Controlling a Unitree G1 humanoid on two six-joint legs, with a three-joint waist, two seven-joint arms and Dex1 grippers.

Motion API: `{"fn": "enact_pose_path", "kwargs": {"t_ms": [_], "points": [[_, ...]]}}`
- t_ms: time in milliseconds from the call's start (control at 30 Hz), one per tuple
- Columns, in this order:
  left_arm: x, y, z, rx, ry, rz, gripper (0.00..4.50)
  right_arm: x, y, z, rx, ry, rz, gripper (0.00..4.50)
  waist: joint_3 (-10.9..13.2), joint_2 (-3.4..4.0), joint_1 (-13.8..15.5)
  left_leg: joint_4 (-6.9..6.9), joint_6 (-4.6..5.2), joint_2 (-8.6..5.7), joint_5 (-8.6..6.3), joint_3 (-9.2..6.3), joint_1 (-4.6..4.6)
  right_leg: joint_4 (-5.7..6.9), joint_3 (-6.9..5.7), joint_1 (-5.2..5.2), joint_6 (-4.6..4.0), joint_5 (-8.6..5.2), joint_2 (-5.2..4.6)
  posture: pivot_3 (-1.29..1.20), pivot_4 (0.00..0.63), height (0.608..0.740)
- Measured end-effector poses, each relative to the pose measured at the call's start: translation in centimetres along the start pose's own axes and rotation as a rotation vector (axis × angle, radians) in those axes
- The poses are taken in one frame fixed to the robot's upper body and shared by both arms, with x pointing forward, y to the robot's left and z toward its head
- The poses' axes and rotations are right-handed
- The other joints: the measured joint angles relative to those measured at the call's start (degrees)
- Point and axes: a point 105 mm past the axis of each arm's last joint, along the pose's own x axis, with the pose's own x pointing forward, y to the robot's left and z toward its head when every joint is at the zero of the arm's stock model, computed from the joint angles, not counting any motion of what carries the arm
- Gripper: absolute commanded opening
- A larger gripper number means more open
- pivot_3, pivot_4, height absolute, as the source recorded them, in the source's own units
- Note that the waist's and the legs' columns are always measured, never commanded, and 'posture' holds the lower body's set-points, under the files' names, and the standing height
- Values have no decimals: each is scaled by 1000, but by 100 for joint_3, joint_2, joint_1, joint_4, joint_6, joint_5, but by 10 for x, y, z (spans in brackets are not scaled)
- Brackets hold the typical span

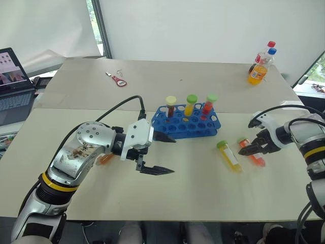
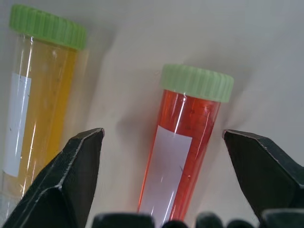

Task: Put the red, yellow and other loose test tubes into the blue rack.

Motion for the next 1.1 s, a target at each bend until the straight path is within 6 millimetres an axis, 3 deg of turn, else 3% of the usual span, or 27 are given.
{"fn": "enact_pose_path", "kwargs": {"t_ms": [233, 467, 633, 767, 867, 967, 1100], "points": [[2, 1, 0, 14, -1, 5, 4500, 0, -5, -2, 12, 22, -2, 1026, 0, 1, -1, -1, -2, 0, 1, 0, 0, 1, 0, 0, 0, 0, 1, 0, 150, 740], [1, 3, -6, -5, 11, -7, 4500, -12, -5, 7, 19, -66, -8, 963, 1, 8, 8, 0, -3, 0, 2, 0, -2, 1, 0, -1, 0, 0, -1, 0, 150, 740], [-3, 10, -9, -30, 10, 11, 4500, -49, -8, 26, 14, -383, -114, 962, 0, 10, 25, -2, -5, 1, 3, -8, -10, -4, -4, -2, 2, -1, 2, 0, 150, 740], [-12, 23, -6, -53, -8, 83, 4500, -63, 27, 55, -13, -805, -170, 962, -2, 11, -5, -2, -22, 1, 12, -16, -11, 6, -1, -5, 3, -1, 8, 0, 150, 740], [-14, 26, -5, -83, -26, 106, 4500, -71, 55, 75, 0, -1026, -214, 961, -2, 15, -16, -2, -33, 0, 19, -18, -9, 12, 0, -6, 3, -1, 8, 0, 150, 740], [-16, 28, -6, -104, -28, 127, 4500, -76, 74, 92, 18, -1172, -259, 961, -3, 16, -6, 0, -33, -1, 19, -20, -9, 12, 0, -3, 3, 0, 8, 0, 150, 740], [-16, 30, -7, -119, -26, 144, 4500, -69, 77, 104, 29, -1256, -344, 961, -3, 16, 17, -1, -29, -10, 18, -31, -16, 7, 2, -1, 4, 0, 7, 0, 150, 740]]}}
